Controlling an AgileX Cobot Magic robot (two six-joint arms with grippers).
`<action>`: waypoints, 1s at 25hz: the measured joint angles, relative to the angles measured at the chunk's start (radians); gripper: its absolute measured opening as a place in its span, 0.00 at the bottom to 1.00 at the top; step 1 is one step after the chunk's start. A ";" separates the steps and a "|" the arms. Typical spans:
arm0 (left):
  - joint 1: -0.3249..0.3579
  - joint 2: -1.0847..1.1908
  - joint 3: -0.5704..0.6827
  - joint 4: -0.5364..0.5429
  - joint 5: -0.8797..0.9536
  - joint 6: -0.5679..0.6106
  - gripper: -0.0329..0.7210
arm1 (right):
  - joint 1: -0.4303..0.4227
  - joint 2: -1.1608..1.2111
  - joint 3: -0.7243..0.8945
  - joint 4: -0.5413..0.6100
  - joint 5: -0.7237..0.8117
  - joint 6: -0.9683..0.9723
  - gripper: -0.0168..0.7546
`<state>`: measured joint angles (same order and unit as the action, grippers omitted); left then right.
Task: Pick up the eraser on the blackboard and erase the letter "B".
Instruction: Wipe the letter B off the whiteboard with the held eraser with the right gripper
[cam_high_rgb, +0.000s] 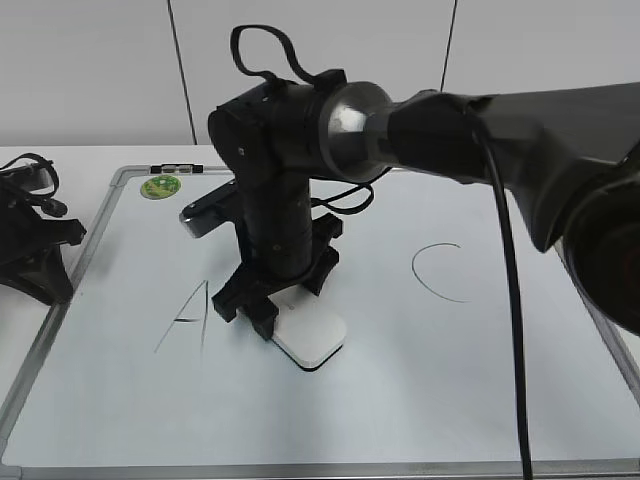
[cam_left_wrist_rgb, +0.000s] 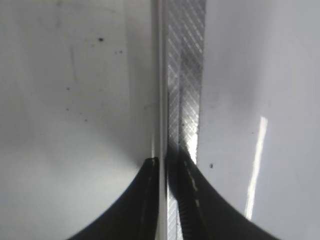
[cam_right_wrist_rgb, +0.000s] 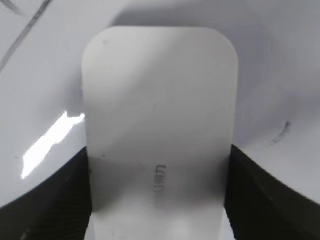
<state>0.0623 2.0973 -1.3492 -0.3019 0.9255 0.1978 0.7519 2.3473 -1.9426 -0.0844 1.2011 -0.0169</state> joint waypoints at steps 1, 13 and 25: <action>0.000 0.000 0.000 0.000 -0.002 0.000 0.16 | -0.008 0.000 0.000 0.003 0.000 0.000 0.72; 0.000 0.002 0.000 -0.004 -0.005 0.000 0.16 | -0.138 0.000 -0.001 0.019 0.000 0.003 0.72; 0.000 0.002 0.000 -0.012 -0.005 0.000 0.16 | -0.183 -0.003 -0.018 0.004 0.006 0.004 0.72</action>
<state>0.0623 2.0988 -1.3492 -0.3137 0.9203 0.1978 0.5690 2.3443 -1.9609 -0.0802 1.2074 -0.0126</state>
